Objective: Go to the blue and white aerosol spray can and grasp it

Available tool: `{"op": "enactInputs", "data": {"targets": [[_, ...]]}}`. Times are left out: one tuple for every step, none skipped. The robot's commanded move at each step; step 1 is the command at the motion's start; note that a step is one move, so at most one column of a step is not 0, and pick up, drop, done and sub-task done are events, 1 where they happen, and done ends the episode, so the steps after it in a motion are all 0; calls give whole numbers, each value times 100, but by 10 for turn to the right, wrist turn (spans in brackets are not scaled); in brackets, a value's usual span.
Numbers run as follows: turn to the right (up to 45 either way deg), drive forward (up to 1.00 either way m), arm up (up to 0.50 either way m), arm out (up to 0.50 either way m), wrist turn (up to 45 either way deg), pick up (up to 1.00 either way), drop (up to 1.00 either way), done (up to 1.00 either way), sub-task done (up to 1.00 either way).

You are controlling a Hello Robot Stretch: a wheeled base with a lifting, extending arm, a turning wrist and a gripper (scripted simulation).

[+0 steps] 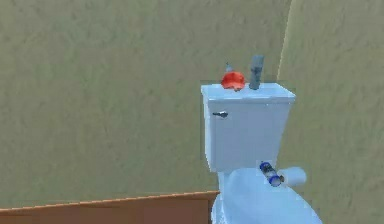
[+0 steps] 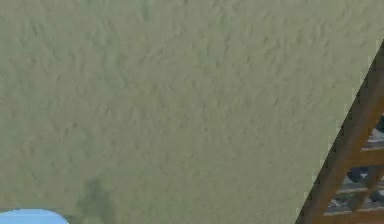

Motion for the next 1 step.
{"op": "enactInputs", "data": {"targets": [[-450, 0, 0, 0, 0, 0, 0, 0, 0]]}}
